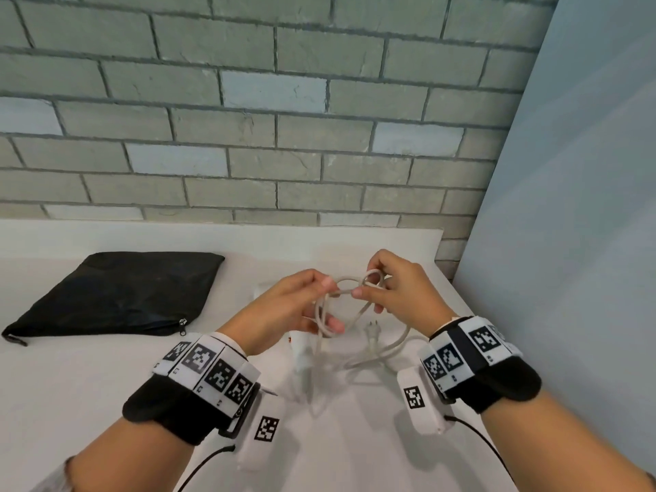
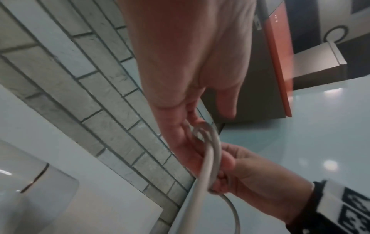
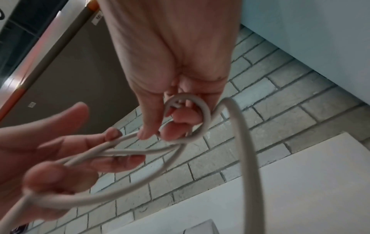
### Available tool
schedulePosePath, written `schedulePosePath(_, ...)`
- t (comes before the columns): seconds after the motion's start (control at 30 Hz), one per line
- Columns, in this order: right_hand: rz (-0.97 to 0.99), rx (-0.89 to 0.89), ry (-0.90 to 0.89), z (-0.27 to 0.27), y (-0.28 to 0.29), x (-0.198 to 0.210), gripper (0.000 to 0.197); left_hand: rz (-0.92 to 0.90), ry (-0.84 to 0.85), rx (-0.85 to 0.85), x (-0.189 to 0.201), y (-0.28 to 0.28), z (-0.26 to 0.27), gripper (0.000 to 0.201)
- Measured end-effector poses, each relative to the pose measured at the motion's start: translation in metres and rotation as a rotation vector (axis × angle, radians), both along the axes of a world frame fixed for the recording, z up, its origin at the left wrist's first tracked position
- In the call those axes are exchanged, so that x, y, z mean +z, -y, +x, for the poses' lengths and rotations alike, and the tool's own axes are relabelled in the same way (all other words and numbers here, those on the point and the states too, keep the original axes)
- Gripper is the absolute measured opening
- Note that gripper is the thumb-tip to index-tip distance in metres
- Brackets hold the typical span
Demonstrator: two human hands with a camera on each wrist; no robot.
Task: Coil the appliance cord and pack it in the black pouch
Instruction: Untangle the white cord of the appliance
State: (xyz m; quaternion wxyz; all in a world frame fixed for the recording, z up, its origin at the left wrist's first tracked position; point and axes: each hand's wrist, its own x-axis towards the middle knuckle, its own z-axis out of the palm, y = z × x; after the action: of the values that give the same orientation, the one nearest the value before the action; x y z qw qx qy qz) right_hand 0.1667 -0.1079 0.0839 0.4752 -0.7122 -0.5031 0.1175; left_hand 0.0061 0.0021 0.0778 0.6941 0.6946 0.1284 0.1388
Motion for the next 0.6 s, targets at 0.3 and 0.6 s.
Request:
schedulePosePath(0.3,0.188,0.184,-0.114,-0.006,0.027,0.009,0.028,0.251,0.026,0.479,-0.004,-0.019,0.014,0.010)
schedulePosePath(0.6,0.186,-0.106,0.121,0.024,0.042,-0.024,0.041,0.035,0.171,0.594,0.015,-0.026,0.012,0.015)
